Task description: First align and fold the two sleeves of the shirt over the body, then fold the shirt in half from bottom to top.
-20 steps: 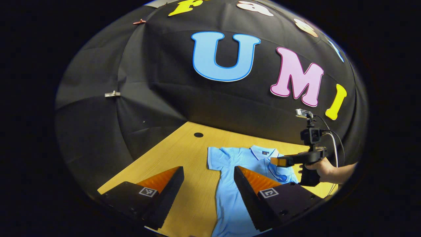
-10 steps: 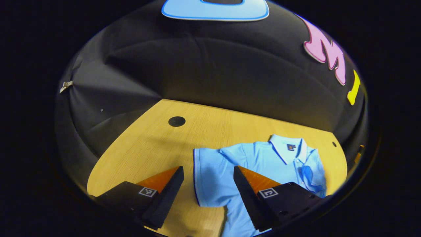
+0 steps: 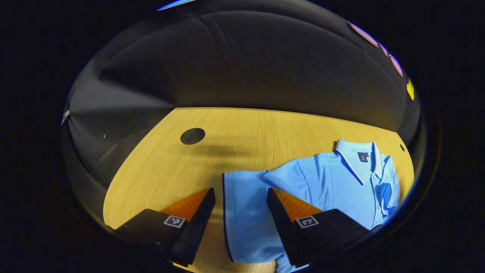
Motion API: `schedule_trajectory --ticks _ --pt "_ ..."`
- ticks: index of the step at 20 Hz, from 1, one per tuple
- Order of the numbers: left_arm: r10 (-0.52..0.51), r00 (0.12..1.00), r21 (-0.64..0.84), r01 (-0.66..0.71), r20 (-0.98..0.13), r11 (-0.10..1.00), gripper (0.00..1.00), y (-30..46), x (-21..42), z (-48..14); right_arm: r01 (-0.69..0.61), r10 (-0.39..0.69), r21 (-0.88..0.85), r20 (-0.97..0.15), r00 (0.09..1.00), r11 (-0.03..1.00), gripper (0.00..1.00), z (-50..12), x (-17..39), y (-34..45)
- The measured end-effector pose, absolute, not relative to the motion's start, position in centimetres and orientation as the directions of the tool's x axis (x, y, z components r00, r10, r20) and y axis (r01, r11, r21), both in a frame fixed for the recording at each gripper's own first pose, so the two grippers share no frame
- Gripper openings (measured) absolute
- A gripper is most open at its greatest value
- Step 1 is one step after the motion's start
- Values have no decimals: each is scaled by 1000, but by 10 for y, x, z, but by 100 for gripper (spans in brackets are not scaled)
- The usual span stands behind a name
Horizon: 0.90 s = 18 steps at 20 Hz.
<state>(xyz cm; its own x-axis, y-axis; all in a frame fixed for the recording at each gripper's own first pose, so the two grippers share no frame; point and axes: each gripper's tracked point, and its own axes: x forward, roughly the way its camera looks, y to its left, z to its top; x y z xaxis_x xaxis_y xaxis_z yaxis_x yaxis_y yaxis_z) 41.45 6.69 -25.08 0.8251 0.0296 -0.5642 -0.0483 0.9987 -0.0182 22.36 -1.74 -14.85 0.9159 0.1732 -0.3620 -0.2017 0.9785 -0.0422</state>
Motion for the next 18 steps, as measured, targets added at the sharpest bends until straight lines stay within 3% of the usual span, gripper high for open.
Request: schedule_trajectory --ticks 4,5,12,14,15,16,18 --pt "-22 836 -75 -23 -549 997 23 46 420 -249 -196 177 -13 -384 906 980 98 -161 222 -23" --pt "-20 837 -76 -26 -547 997 11 46 419 -249 -196 177 -10 -389 904 981 98 -163 221 -24" --pt "73 855 6 -82 -513 997 6 48 416 -219 -193 171 -15 -392 904 981 98 -165 219 -29" --pt "62 865 14 -64 -497 998 6 32 412 -199 -177 159 -12 -388 908 984 98 -163 214 -31" --pt "51 870 14 -50 -491 999 11 20 410 -190 -167 151 -8 -387 910 986 98 -163 211 -31" --pt "32 876 9 -31 -481 999 6 5 409 -180 -160 147 -1 -388 910 987 98 -164 207 -31" --pt "-29 885 -23 21 -465 1000 6 -33 405 -163 -154 141 0 -399 906 988 98 -167 197 -29"
